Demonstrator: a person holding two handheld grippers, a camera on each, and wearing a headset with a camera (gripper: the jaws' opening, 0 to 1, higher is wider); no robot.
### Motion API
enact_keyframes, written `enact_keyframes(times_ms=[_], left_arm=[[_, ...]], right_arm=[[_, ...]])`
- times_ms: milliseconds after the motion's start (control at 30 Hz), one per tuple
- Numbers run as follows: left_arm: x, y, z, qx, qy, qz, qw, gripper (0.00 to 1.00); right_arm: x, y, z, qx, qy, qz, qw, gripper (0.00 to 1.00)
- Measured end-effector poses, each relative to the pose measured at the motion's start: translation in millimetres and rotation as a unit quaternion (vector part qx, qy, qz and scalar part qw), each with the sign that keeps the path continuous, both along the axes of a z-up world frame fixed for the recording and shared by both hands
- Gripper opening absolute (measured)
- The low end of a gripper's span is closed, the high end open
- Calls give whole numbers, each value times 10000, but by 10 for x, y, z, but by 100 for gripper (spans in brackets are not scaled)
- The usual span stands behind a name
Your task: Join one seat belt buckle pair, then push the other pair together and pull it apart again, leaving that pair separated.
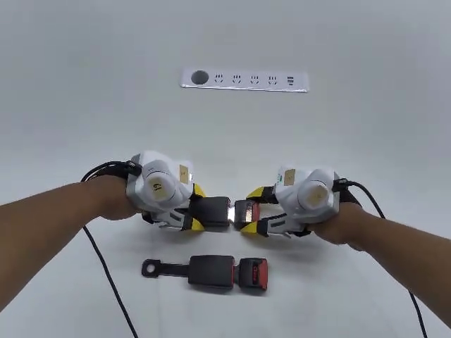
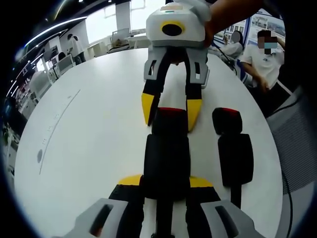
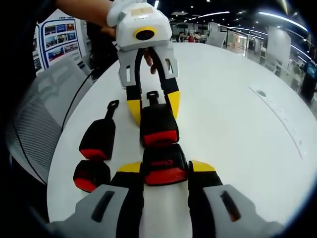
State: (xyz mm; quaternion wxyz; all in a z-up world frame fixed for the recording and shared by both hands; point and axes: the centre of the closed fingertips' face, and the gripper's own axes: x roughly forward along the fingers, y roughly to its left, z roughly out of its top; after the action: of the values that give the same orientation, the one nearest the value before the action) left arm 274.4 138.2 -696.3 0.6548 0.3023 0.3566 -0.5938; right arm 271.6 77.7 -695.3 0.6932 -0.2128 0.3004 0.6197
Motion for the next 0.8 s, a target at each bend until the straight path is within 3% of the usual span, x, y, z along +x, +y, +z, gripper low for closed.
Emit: enact_keyframes(times_ms=[800], left_arm=[[-29, -4, 8, 100, -22, -249, 9996, 33]], right_arm=[[-2, -13, -5, 25, -16, 93, 10000, 32]])
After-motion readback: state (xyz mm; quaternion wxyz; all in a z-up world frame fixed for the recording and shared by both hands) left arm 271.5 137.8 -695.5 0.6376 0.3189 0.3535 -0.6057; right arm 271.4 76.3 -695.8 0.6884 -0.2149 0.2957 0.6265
